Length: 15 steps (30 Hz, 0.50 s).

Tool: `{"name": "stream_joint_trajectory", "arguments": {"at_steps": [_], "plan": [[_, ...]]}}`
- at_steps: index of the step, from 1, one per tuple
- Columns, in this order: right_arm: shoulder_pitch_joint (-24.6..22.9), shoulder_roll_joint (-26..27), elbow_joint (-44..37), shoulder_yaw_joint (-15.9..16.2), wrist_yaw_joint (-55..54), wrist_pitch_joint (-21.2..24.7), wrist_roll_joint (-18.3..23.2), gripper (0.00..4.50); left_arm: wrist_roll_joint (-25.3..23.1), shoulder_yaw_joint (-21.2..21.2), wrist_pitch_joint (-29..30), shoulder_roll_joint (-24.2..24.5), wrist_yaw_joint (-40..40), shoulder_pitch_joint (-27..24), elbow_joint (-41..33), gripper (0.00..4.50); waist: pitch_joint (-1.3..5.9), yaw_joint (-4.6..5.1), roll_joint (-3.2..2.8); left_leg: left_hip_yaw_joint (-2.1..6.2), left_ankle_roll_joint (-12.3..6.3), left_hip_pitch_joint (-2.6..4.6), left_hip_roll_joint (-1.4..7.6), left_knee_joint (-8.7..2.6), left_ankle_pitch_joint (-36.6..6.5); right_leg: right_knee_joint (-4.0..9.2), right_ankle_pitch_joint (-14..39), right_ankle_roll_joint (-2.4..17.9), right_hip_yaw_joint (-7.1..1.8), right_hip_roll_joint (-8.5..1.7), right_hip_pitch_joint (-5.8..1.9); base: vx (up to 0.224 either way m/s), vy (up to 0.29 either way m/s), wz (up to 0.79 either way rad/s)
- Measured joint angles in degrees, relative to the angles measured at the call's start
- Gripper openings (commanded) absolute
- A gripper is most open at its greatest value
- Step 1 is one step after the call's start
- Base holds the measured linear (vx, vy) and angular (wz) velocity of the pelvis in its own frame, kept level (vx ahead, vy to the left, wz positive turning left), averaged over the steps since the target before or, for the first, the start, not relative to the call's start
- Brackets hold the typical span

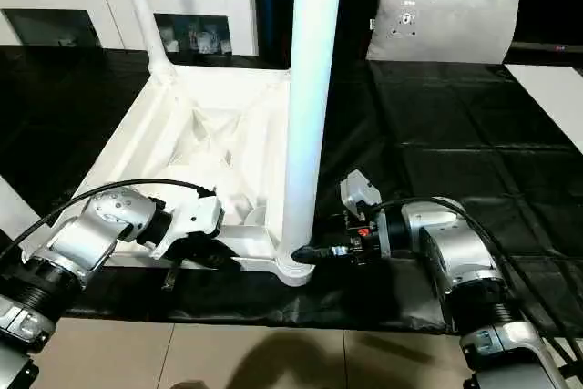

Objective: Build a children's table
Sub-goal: Rotate leg to tighten

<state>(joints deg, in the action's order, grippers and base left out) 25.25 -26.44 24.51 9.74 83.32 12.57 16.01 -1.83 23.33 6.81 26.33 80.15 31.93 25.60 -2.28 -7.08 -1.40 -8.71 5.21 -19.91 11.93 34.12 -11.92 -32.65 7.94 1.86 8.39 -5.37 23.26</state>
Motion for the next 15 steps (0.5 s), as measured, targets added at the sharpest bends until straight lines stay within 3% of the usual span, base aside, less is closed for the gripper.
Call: {"name": "stream_joint_trajectory", "arguments": {"at_steps": [4,7,9,11,13,14,15], "plan": [[-0.8,2.8,-1.2,-1.1,-6.5,1.1,-0.5,1.95,-0.1,-1.8,6.2,-0.4,-3.3,-0.8,-1.7,0.00,0.01,0.80,0.01,-0.04,0.17,0.21,-0.01,0.04,0.1,-0.18,0.0,0.0,-0.08,0.00,-0.02,0.000,0.000,0.00],[-0.6,7.9,-0.7,-3.8,-19.1,3.0,-2.5,1.94,-0.9,-4.3,13.3,-2.6,-10.9,-1.5,-2.9,0.00,-0.06,3.05,0.13,-0.09,0.34,0.66,-0.02,0.17,0.2,-0.24,0.0,0.0,0.07,0.00,-0.17,0.000,0.000,0.00],[1.0,11.6,0.3,-5.8,-29.8,5.8,-4.3,1.94,-2.2,-6.6,19.4,-6.8,-18.3,-1.9,-4.3,0.00,-0.07,5.09,0.08,0.08,0.34,0.82,-0.01,0.25,0.2,0.29,0.0,0.0,0.58,0.00,-0.45,0.000,0.000,0.00],[2.6,13.9,1.0,-7.1,-37.2,8.2,-5.3,1.94,-2.5,-7.5,23.0,-9.9,-23.4,-1.9,-5.1,0.00,-0.11,6.92,-0.26,0.73,0.34,0.83,0.23,0.27,0.2,1.75,0.0,0.0,2.17,-0.04,-1.02,0.000,0.000,0.00],[3.1,16.5,1.6,-8.4,-43.1,8.7,-5.8,1.94,-2.6,-8.5,25.5,-12.8,-27.8,-2.1,-5.3,0.00,-0.32,8.00,-0.76,1.38,0.34,0.83,1.17,0.19,0.2,3.19,0.0,0.0,3.73,0.01,-2.06,0.000,0.000,0.00],[3.5,17.7,2.1,-8.7,-45.8,8.4,-6.5,2.49,-2.8,-8.9,26.2,-13.8,-29.9,-2.1,-5.3,0.00,-0.48,8.32,-0.92,1.47,0.46,0.95,1.35,0.17,0.1,2.06,0.4,-0.2,3.31,0.05,-2.19,0.000,0.000,0.00],[3.6,18.4,2.7,-9.0,-47.5,7.5,-6.9,2.49,-3.0,-9.0,26.4,-14.7,-31.7,-2.1,-5.1,0.00,-0.62,8.31,-0.64,1.36,0.57,1.39,0.99,0.24,0.0,0.97,0.7,-0.2,2.34,0.02,-2.01,0.000,0.000,0.00]]}}
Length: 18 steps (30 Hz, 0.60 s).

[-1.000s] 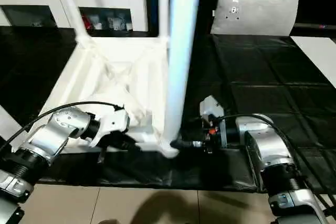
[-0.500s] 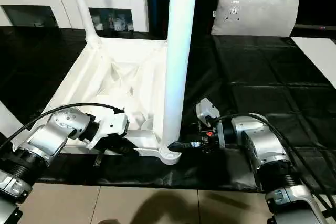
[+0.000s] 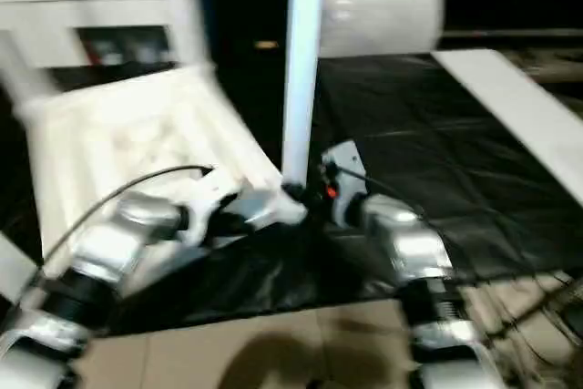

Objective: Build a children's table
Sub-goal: Rotate leg to tighten

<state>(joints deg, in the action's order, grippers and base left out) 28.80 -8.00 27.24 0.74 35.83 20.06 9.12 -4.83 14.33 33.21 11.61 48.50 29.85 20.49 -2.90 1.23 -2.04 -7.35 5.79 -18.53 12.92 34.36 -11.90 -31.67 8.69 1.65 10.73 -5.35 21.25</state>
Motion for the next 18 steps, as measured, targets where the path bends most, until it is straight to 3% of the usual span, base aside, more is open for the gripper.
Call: {"name": "stream_joint_trajectory", "arguments": {"at_steps": [1,2,3,4,5,6,7,8,9,10,12,15,18], "plan": [[0.1,0.9,0.6,-0.2,-1.7,-0.8,-0.3,2.65,0.0,-0.2,0.0,-0.6,-1.2,0.0,0.2,0.00,-0.21,0.01,0.69,-0.32,0.10,0.77,-0.68,0.11,-0.1,-0.66,-0.1,0.1,-1.20,-0.01,0.27,0.000,0.000,0.00],[0.1,1.4,1.2,-0.4,-3.2,-1.6,-0.5,2.65,0.0,-0.3,0.0,-1.4,-1.8,0.0,0.4,0.00,-0.43,-0.07,0.85,-0.67,0.11,1.30,-1.21,0.40,-0.4,-1.01,-0.1,0.0,-1.03,-0.10,0.72,0.000,0.000,0.00],[0.6,1.8,1.8,-0.4,-4.3,-2.1,-0.7,2.85,0.0,-0.3,-0.1,-1.9,-2.0,0.0,0.4,0.00,-0.73,-0.50,0.76,-0.65,-0.38,1.03,-1.12,1.30,-1.5,-0.73,-0.1,0.1,0.43,-0.78,0.86,0.000,0.000,0.00],[0.8,2.0,1.8,-0.4,-4.8,-2.4,-0.8,2.98,0.0,-0.4,-0.1,-1.9,-2.0,0.2,0.2,0.00,-0.43,-0.47,-0.23,-0.30,-0.78,0.54,-0.92,1.19,-2.1,-0.01,-0.1,0.1,2.08,-1.32,0.66,0.054,0.019,-0.24],[0.9,2.0,1.8,-0.4,-4.9,-2.8,-0.8,2.98,0.0,-0.4,-0.1,-2.0,-2.0,0.2,-0.1,0.00,-0.39,-0.05,-0.77,0.38,-0.75,-0.18,-0.66,1.15,-2.2,0.82,-0.1,0.0,3.50,-1.43,0.12,0.107,0.049,-0.16],[0.9,2.0,1.5,-0.6,-5.0,-3.2,-0.7,3.11,0.0,-0.2,-0.1,-2.2,-2.1,0.5,-0.2,0.00,-0.55,-0.14,-1.61,1.07,-0.55,-0.77,0.49,0.96,-2.2,0.79,0.4,-0.4,4.16,-1.23,-0.31,0.107,0.049,-0.16],[0.4,1.6,1.0,-0.8,-4.4,-3.3,-0.7,3.11,0.0,0.1,-0.1,-2.1,-2.2,0.6,-0.4,0.00,-0.63,-0.22,-1.22,0.78,0.12,-0.46,0.41,0.97,-1.8,-1.24,1.5,-0.7,1.55,-0.91,0.11,0.061,0.019,0.03],[-0.7,-0.1,0.3,-0.8,-2.0,-4.3,-0.3,3.30,0.0,1.0,-1.2,-1.5,-1.7,0.6,-0.5,0.00,-0.72,-0.41,-0.02,0.04,0.22,0.52,-0.56,1.10,-1.8,-2.74,0.6,0.0,-0.96,-0.98,0.51,0.000,0.000,0.00],[-1.8,-1.7,-0.1,-0.8,0.4,-5.4,0.1,3.42,0.0,1.8,-2.1,-1.2,-1.0,0.4,-0.5,0.00,-0.83,-0.96,0.46,0.01,0.20,1.00,-1.60,1.31,-1.8,-3.38,1.1,-0.2,-1.55,-1.07,0.74,0.093,0.014,0.22],[-2.3,-3.0,-0.1,-0.8,2.3,-6.1,0.3,3.49,0.1,2.2,-2.9,-0.8,-0.4,0.4,-0.5,0.00,-0.80,-1.90,0.45,-0.30,0.03,1.18,-1.90,0.82,-1.9,-3.53,1.4,-0.2,-2.09,-1.11,0.93,0.114,0.010,0.04],[-2.4,-5.1,-0.2,-0.9,6.0,-7.7,1.0,3.62,0.5,2.4,-5.3,0.0,1.5,0.5,-0.8,0.00,-0.44,-3.43,0.14,0.17,-0.46,-0.49,-2.03,0.22,-1.2,-3.30,1.3,-0.2,-2.12,-1.02,2.07,0.093,-0.002,-0.02],[-2.4,-9.0,-0.9,-0.5,12.4,-9.5,2.4,3.88,0.9,3.7,-9.5,2.9,6.2,0.6,-1.1,0.00,-0.34,-4.80,0.06,0.22,-0.34,-1.52,-1.94,0.11,-0.5,-3.39,0.8,0.5,-2.22,-0.92,2.98,0.022,-0.005,0.04],[-2.6,-12.2,-2.4,-0.1,18.9,-9.6,3.1,4.06,1.2,4.6,-13.3,6.4,10.7,0.5,-1.1,0.00,-0.34,-5.92,0.07,0.23,-0.39,-1.72,-1.92,0.13,-0.5,-3.34,0.8,0.5,-2.19,-0.91,3.14,0.000,0.000,0.00]]}}
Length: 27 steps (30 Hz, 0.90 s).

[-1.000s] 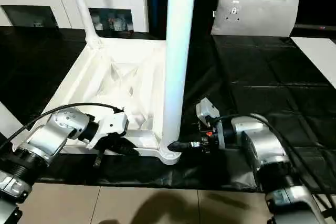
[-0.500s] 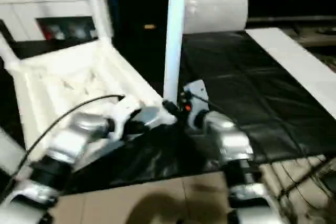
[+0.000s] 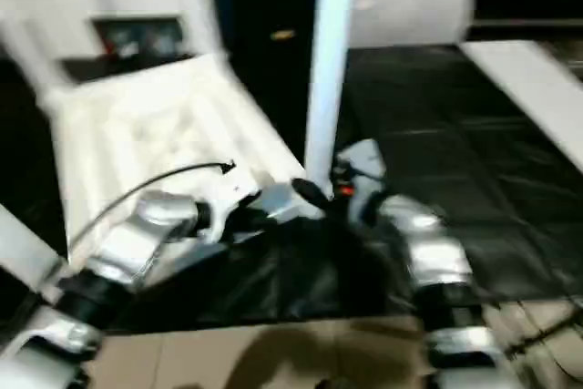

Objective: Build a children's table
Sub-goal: Rotate leg to tighten

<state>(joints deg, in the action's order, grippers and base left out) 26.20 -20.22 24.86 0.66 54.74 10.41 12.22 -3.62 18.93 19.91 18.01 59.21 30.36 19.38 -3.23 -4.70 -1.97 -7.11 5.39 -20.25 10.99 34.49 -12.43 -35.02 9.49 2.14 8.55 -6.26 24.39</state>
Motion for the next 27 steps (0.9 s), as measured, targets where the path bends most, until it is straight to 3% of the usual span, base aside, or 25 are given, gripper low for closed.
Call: {"name": "stream_joint_trajectory", "arguments": {"at_steps": [2,7,8,11,17,27], "plan": [[-0.4,-1.2,-0.2,0.5,3.7,0.0,0.8,4.31,0.2,0.5,-1.4,1.0,2.2,-0.2,0.0,0.00,-0.01,-0.53,0.02,-0.04,0.00,0.00,0.00,0.05,0.0,0.04,0.0,0.0,-0.02,-0.03,-0.01,0.000,0.000,0.00],[-1.3,-6.4,-1.7,2.5,15.5,0.0,2.6,4.31,0.9,2.4,-7.3,6.5,10.0,-0.6,0.7,0.00,-0.02,-0.86,0.13,-0.03,0.02,0.32,0.06,0.08,0.0,0.07,0.1,-0.2,0.00,0.01,-0.40,0.000,0.000,0.00],[-1.3,-6.8,-1.7,2.8,17.5,0.0,3.4,4.07,0.9,2.5,-8.4,7.2,11.5,-0.6,1.0,0.00,-0.02,-0.89,0.15,-0.03,0.05,0.34,0.07,0.09,0.0,0.07,0.1,-0.3,0.01,0.01,-0.43,0.000,0.000,0.00],[-1.2,-7.6,-1.7,4.4,22.2,0.1,4.1,3.98,1.3,3.4,-10.4,8.3,14.7,-0.4,1.6,0.00,-0.01,-1.20,0.16,-0.07,0.10,0.33,0.12,0.11,0.1,0.08,0.1,-0.3,-0.02,0.01,-0.55,0.000,0.000,0.00],[-0.4,-8.2,-1.5,8.1,29.9,0.9,4.2,3.34,2.2,5.1,-13.4,9.1,20.1,0.3,2.3,0.00,0.00,-2.21,0.32,-0.19,0.10,0.25,0.24,0.18,0.1,0.08,0.1,-0.2,-0.06,-0.02,-0.65,0.000,0.000,0.00],[0.2,-8.2,-0.6,9.4,34.2,2.9,4.9,2.46,2.2,5.8,-13.9,8.9,21.7,1.0,3.1,0.00,0.13,-2.52,0.79,-0.22,0.15,0.24,0.29,0.19,0.1,0.08,0.1,-0.1,-0.03,-0.01,-0.65,0.000,0.000,0.00]]}}
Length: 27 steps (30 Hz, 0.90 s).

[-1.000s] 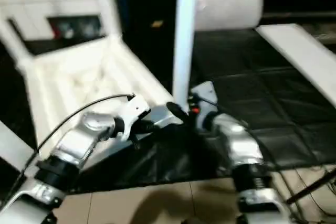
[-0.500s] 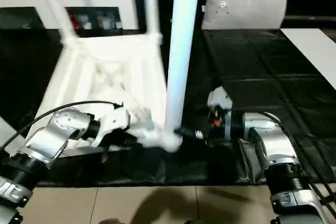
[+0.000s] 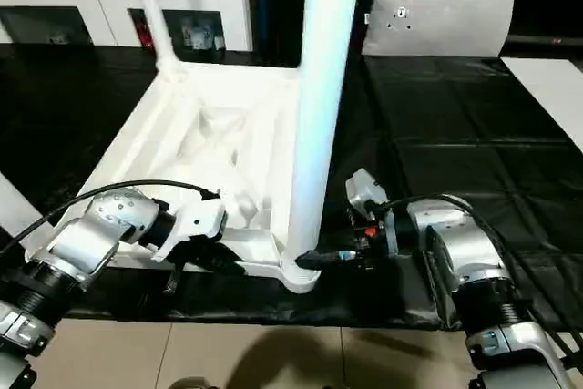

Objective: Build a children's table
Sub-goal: Rotate leg to tighten

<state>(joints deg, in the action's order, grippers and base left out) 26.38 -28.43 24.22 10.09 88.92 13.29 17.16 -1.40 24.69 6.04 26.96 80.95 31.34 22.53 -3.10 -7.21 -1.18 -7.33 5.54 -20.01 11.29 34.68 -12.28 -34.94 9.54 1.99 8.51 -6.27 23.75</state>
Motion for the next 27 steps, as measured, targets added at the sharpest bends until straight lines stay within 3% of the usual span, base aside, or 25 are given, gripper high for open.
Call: {"name": "stream_joint_trajectory", "arguments": {"at_steps": [7,13,17,19,20,24,26,27], "plan": [[0.0,0.1,0.1,0.0,0.2,1.0,0.5,2.02,0.7,-0.2,0.6,0.0,0.3,0.1,0.4,0.00,0.03,-0.03,0.05,-0.06,0.01,0.00,0.05,0.00,0.0,0.00,0.0,0.0,0.00,0.00,0.00,0.000,0.000,0.00],[-1.3,3.9,-1.1,-1.9,-7.9,2.3,0.1,1.98,1.2,-2.9,8.1,-0.5,-3.3,-0.8,-0.6,0.00,0.16,0.80,0.17,-0.17,0.35,0.15,0.24,-0.02,0.1,-0.05,0.0,-0.1,0.04,0.12,-0.03,0.000,0.000,0.00],[-0.8,10.1,-0.3,-5.3,-25.8,3.7,-3.3,1.97,-0.4,-6.3,14.5,-4.1,-13.8,-1.9,-1.4,0.00,0.18,3.81,0.25,-0.61,0.73,0.79,0.63,-0.02,0.3,0.53,-0.1,-0.1,0.27,0.58,-0.44,0.000,0.000,0.00],[0.2,12.3,0.2,-6.5,-32.7,4.7,-4.5,1.95,-0.6,-7.4,16.7,-6.6,-18.1,-2.1,-1.4,0.00,0.18,5.16,0.22,-0.34,0.74,0.97,0.72,-0.14,0.3,1.44,-0.1,-0.2,0.59,0.85,-0.78,0.000,0.000,0.00],[0.5,13.6,0.5,-7.2,-36.5,5.3,-4.8,1.95,-0.6,-7.8,18.0,-8.0,-20.4,-2.1,-1.4,0.00,0.20,5.79,0.06,0.10,0.74,0.92,0.77,-0.22,0.3,2.16,-0.1,-0.2,1.27,0.86,-1.07,0.000,0.000,0.00],[1.9,19.9,1.9,-9.9,-50.4,6.6,-6.7,1.94,-1.4,-10.0,22.4,-12.9,-29.2,-1.3,-0.1,0.00,0.06,7.79,-0.99,0.68,0.72,1.08,1.62,-0.22,0.3,4.11,-0.1,-0.2,3.10,0.86,-2.39,0.000,0.000,0.00],[3.2,21.9,3.1,-10.6,-55.4,6.5,-7.1,1.94,-1.8,-10.7,23.0,-14.6,-32.2,-0.3,1.3,0.00,-0.09,8.49,-1.26,0.80,0.71,1.04,1.62,-0.21,0.3,4.20,-0.1,-0.2,3.18,0.74,-2.42,0.000,0.000,0.00],[3.4,22.6,3.5,-11.1,-57.5,6.2,-7.2,2.29,-1.8,-11.2,23.7,-15.6,-33.9,0.3,1.8,0.00,-0.10,8.55,-1.27,0.77,0.71,1.07,1.61,-0.21,0.3,4.19,-0.1,-0.2,3.16,0.73,-2.47,0.000,0.000,0.00]]}}
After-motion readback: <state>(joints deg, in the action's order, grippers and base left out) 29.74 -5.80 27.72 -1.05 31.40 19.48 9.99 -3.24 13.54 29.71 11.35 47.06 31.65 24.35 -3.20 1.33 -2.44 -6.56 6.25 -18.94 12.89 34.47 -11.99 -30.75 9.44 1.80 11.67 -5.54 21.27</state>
